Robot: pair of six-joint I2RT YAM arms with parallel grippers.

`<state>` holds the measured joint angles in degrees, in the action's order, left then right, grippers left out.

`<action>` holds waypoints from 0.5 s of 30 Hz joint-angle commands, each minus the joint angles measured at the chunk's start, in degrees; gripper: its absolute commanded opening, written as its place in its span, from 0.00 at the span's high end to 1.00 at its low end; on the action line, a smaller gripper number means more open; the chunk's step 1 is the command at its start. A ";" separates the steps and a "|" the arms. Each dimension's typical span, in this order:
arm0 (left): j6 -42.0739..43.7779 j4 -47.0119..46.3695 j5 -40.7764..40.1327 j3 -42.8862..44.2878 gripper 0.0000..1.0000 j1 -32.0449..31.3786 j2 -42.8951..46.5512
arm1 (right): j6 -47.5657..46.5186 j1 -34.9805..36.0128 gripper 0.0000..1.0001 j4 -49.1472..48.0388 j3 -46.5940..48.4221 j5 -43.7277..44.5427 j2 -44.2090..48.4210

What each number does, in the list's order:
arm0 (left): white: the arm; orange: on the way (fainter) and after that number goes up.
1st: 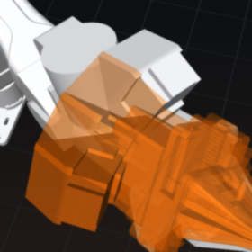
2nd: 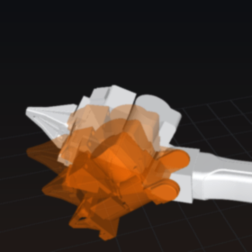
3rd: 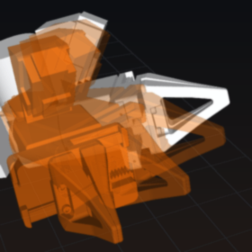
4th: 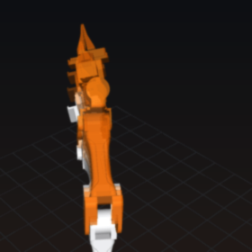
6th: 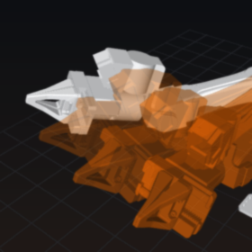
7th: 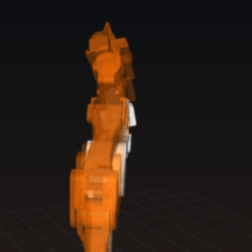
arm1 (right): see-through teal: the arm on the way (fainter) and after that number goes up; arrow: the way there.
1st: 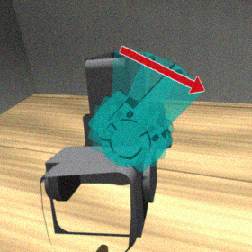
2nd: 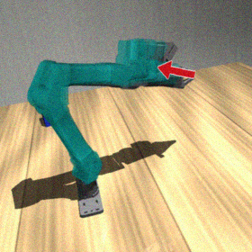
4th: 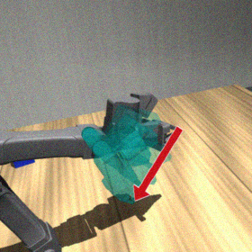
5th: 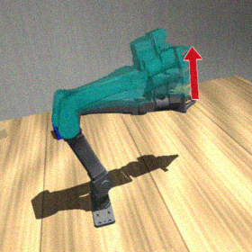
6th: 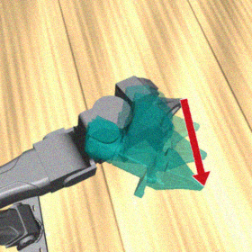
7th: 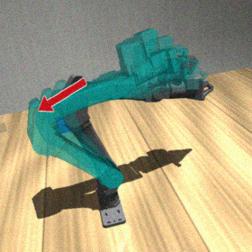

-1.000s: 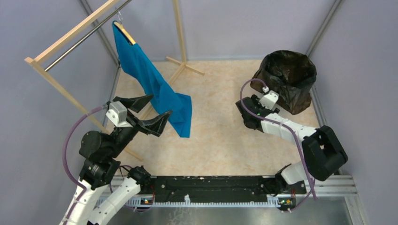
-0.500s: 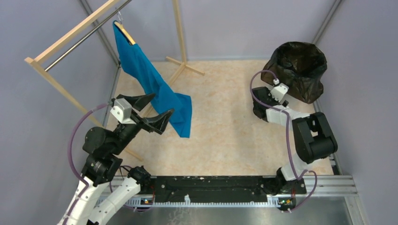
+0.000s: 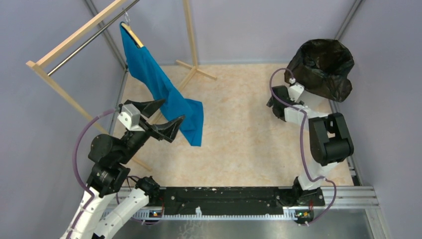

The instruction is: Put the trash bags into the trash bin

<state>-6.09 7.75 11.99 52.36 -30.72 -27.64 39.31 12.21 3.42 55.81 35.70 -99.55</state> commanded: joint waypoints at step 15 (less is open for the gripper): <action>-13.11 2.99 -3.50 4.82 0.01 0.05 -4.27 | -16.94 11.65 0.01 27.16 -7.67 -32.58 57.45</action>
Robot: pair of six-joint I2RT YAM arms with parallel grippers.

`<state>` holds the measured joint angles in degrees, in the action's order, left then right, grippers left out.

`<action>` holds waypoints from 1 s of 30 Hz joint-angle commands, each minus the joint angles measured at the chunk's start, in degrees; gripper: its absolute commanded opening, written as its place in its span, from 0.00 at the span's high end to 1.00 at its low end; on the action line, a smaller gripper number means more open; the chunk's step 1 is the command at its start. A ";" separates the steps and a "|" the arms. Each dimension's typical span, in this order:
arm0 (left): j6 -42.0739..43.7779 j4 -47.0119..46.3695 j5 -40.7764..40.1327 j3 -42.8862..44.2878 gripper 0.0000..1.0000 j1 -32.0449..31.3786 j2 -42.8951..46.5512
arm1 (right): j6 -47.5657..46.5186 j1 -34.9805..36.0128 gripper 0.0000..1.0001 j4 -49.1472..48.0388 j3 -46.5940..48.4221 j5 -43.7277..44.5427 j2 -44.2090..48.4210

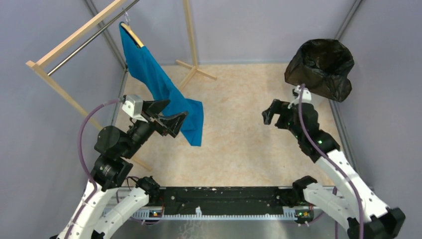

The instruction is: Put the trash bags into the trash bin

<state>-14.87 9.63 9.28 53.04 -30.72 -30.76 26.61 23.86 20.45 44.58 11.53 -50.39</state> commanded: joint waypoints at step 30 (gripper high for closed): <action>-4.20 13.05 -10.83 20.20 0.01 0.06 -4.63 | -7.47 -0.04 0.01 22.74 36.57 -5.60 21.24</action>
